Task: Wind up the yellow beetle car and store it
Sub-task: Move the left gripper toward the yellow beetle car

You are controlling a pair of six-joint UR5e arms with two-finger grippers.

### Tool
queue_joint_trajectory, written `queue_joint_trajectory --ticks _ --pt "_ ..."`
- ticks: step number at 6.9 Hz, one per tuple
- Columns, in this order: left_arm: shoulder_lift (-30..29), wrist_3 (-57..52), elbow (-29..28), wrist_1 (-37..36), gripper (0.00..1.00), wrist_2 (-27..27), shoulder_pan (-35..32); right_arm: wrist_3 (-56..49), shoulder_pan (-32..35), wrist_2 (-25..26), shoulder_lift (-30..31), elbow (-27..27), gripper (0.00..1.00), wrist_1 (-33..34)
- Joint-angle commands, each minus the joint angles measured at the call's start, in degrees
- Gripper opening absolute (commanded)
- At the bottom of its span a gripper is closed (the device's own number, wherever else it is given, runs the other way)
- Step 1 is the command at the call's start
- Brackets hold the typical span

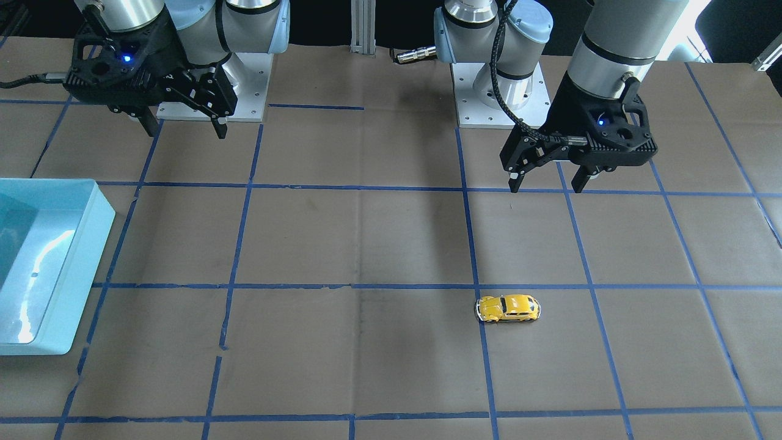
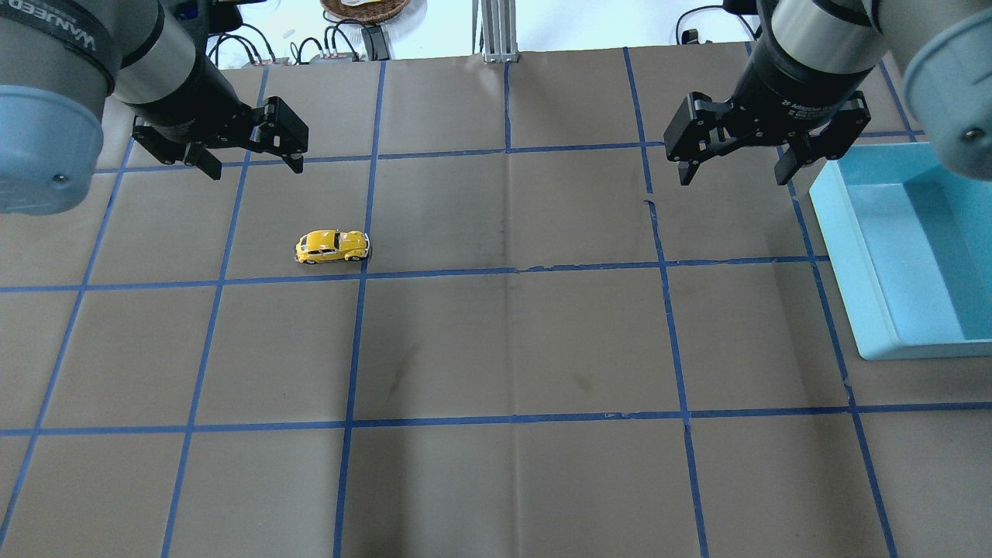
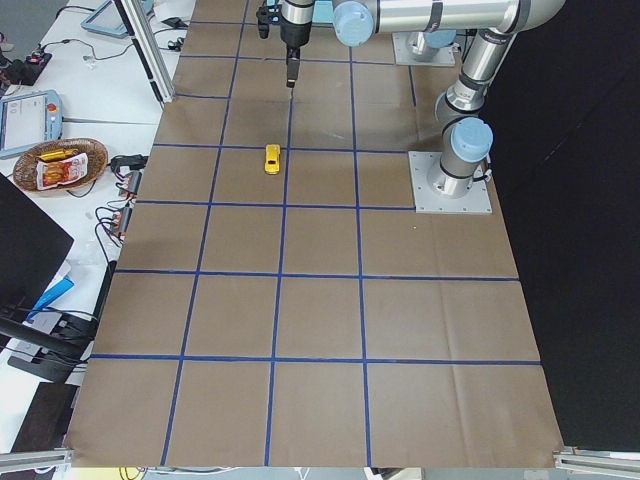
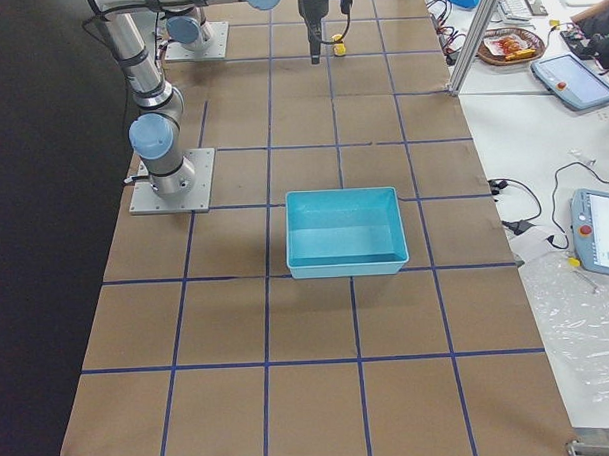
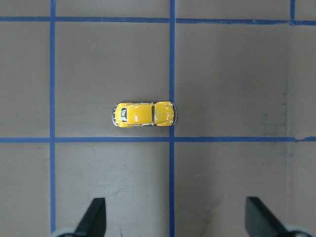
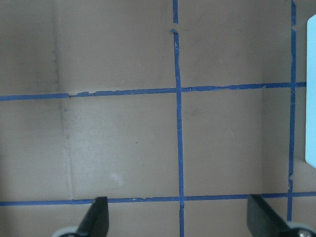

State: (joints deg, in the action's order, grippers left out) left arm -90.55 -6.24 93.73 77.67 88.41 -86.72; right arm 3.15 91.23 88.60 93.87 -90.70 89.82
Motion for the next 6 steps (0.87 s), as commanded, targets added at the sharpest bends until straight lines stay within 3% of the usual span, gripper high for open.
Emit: queue_joint_trajectory --ticks 1,4,6 --pt "-6.2 -25.5 -1.3 -4.3 1.00 -0.3 3.9 -0.1 0.0 0.0 -0.1 0.0 0.99 0.0" --pt "-13.4 -53.2 -3.7 -5.4 1.00 -2.5 5.8 0.0 0.0 0.0 -0.1 0.0 0.99 0.0" --pt "-16.4 -65.2 -3.5 -5.2 1.00 -2.5 5.3 -0.1 -0.1 0.1 -0.1 0.0 0.99 0.0"
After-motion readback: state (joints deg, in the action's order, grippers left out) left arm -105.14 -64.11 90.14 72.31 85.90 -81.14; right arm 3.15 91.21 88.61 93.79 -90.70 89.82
